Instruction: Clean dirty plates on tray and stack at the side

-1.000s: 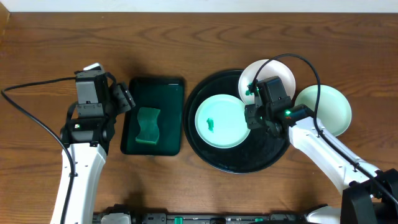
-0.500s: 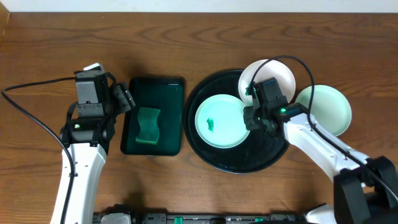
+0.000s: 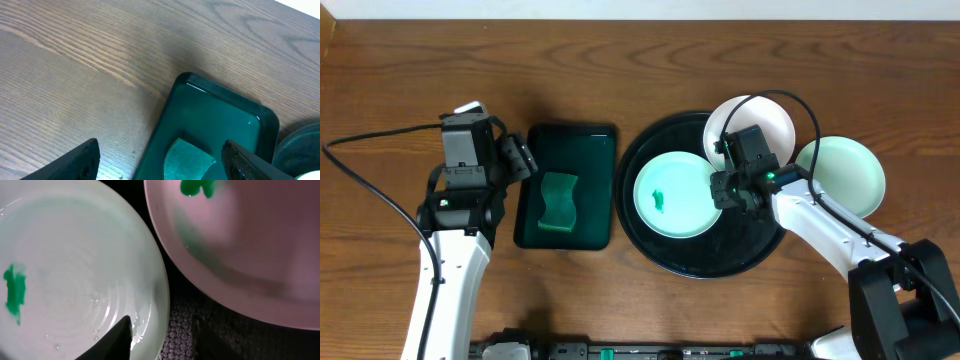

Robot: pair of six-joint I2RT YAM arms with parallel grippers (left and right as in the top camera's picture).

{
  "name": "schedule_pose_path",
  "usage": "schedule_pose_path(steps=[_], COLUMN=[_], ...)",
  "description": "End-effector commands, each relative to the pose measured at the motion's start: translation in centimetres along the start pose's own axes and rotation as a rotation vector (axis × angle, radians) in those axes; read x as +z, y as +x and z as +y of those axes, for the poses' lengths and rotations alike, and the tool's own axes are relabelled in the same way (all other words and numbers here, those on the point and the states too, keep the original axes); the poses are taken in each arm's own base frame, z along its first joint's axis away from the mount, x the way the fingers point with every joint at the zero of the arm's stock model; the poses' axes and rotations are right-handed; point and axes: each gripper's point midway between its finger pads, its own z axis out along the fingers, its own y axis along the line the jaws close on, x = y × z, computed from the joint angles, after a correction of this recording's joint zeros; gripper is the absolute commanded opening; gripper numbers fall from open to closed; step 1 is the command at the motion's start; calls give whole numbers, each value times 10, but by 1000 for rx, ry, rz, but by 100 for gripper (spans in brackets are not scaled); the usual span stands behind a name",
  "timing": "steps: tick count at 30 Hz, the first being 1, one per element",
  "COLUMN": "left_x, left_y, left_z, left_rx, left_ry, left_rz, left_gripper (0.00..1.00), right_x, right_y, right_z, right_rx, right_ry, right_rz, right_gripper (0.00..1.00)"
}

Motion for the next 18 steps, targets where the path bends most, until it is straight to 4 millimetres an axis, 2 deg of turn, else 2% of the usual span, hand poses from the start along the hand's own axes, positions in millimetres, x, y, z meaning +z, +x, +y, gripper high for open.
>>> schedule_pose_path(steps=[1, 8, 14, 18], left_x=[-2, -2, -2, -2], left_y=[-7, -7, -7, -7], left_z=[2, 2, 2, 2], left_rx=[-13, -13, -13, -13], left_ry=[-11, -11, -11, -11], left_rz=[-16, -16, -15, -16], left_gripper=[78, 78, 78, 78], right_x=[1, 1, 1, 3], right_y=[-5, -8, -10, -7], right_z=[-7, -6, -6, -7], right_rx=[7, 16, 60, 60], right_ry=[24, 22, 18, 20], right_rz=[-9, -19, -31, -27], right_gripper=[37, 37, 30, 29])
